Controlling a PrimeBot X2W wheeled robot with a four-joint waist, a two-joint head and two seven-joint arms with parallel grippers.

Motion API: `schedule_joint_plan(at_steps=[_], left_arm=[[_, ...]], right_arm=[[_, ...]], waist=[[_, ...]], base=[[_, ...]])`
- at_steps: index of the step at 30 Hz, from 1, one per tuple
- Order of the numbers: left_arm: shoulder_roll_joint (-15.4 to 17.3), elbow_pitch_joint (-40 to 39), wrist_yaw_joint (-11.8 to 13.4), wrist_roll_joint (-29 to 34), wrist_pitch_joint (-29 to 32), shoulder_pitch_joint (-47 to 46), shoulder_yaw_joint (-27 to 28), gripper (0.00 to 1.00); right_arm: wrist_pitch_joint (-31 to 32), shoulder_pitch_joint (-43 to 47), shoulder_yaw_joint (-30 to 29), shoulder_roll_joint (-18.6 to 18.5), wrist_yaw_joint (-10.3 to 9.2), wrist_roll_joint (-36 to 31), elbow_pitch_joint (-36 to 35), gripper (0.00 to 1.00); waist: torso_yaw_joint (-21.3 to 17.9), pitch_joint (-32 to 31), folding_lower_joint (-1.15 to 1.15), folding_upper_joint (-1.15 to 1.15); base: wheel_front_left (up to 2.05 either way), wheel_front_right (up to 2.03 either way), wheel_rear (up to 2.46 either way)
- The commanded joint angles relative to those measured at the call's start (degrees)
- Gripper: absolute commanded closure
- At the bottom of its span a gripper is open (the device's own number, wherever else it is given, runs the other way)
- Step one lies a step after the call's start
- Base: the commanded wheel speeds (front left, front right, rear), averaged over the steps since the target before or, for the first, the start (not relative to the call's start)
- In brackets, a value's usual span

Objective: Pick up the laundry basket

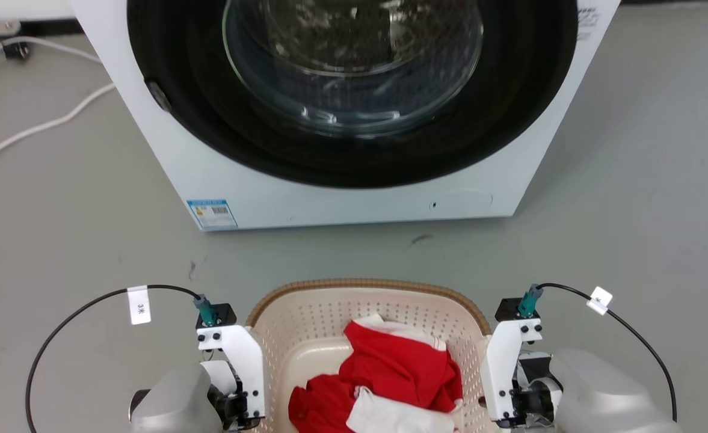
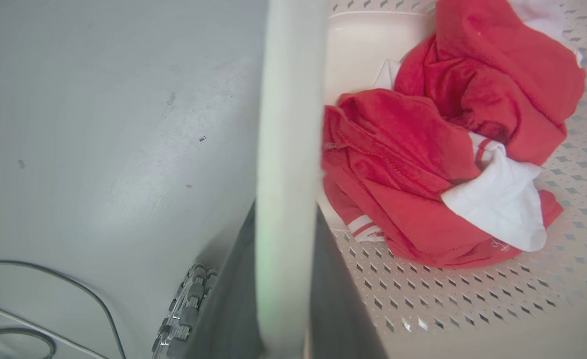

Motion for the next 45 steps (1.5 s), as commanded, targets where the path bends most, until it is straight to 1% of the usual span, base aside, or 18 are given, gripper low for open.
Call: schedule_joint_plan(at_steps=[1, 9, 16, 19, 31, 45], left_arm=[[-2.5, -0.6, -0.8, -0.8, 1.0, -0.5, -0.5, 1.0], [-2.4, -0.6, -0.8, -3.1, 6.5, 1.0, -2.3, 1.0], [-2.2, -0.6, -0.8, -4.5, 8.8, 1.3, -3.4, 1.0], [-2.3, -0.6, -0.7, -5.0, 9.4, 1.8, -3.8, 1.0], [-2.1, -0.6, -0.1, -6.1, 10.1, 2.7, -4.1, 1.0], [-2.1, -0.6, 0.2, -6.5, 7.5, 2.4, -4.7, 1.0]], right_arm=[[0.8, 0.8, 0.1, 2.3, 1.1, 1.1, -1.3, 1.0], [4.5, 1.0, 0.7, 1.2, 1.1, 2.9, -0.9, 1.0], [5.8, 1.6, 1.2, 0.2, 1.08, 3.6, -0.1, 1.0], [5.4, 1.8, 1.5, 0.1, 1.07, 3.7, 0.0, 1.0], [4.8, 2.0, 2.2, 0.3, 1.02, 4.3, 0.9, 1.0], [3.1, 1.4, 3.1, 0.4, 1.03, 4.7, 0.6, 1.0]], waist=[[-0.2, -2.0, 0.01, 0.0], [-0.4, -6.3, 0.01, 0.0], [0.0, -8.7, 0.01, 0.0], [0.0, -9.4, 0.01, 0.0], [0.2, -10.8, 0.01, 0.0], [0.2, -10.7, 0.01, 0.0]], base=[[0.0, 0.0, 0.0], [0.0, 0.0, 0.0], [0.0, 0.0, 0.0], [0.0, 0.0, 0.0], [0.0, 0.0, 0.0], [0.0, 0.0, 0.0]])
